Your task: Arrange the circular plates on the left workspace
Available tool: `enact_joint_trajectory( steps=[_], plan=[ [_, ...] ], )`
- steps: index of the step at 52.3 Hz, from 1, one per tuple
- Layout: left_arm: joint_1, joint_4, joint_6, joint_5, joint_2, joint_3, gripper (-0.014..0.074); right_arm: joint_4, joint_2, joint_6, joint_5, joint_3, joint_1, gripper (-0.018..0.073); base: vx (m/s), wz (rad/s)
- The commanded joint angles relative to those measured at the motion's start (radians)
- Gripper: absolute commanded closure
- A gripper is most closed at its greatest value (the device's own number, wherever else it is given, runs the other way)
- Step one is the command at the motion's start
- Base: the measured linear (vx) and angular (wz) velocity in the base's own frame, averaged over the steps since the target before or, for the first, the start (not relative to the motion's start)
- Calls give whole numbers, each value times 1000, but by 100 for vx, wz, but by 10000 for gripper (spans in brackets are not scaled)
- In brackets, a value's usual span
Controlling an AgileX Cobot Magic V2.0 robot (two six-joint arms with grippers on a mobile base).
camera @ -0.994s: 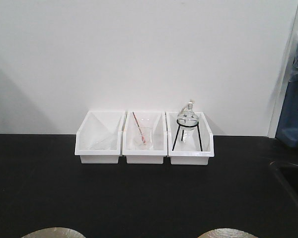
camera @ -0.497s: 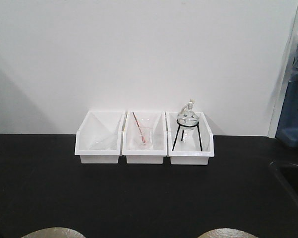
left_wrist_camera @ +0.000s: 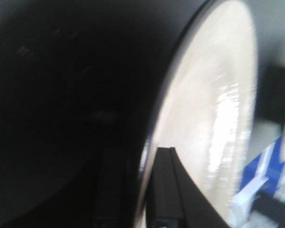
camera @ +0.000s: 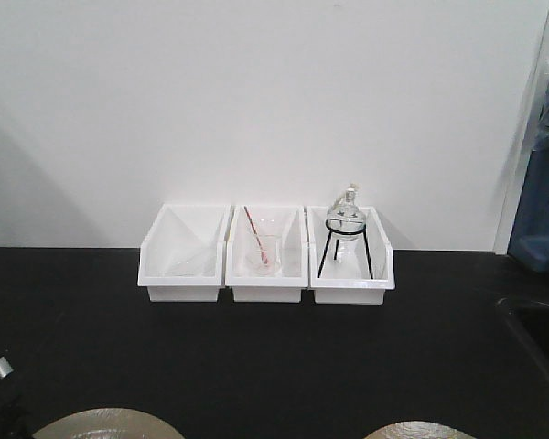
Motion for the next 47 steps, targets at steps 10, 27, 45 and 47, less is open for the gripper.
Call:
enact_joint_trajectory(
  steps=[10,27,45,47],
  plan=[
    [-38,-458,-6,32,-48,-23,603,-7,-5,-10,-72,-37,0,564,0,0],
    [-211,-698,55,-136,-47,-34,600,-7,-5,-10,-85,-37,0,564,0,0],
    [-331,-706,-18,-256,70,-221,600,-7,-5,-10,-92,-37,0,564,0,0],
    [-340,-706,-29,-256,88,-245,600,-7,-5,-10,-95,-37,0,564,0,0]
  ],
)
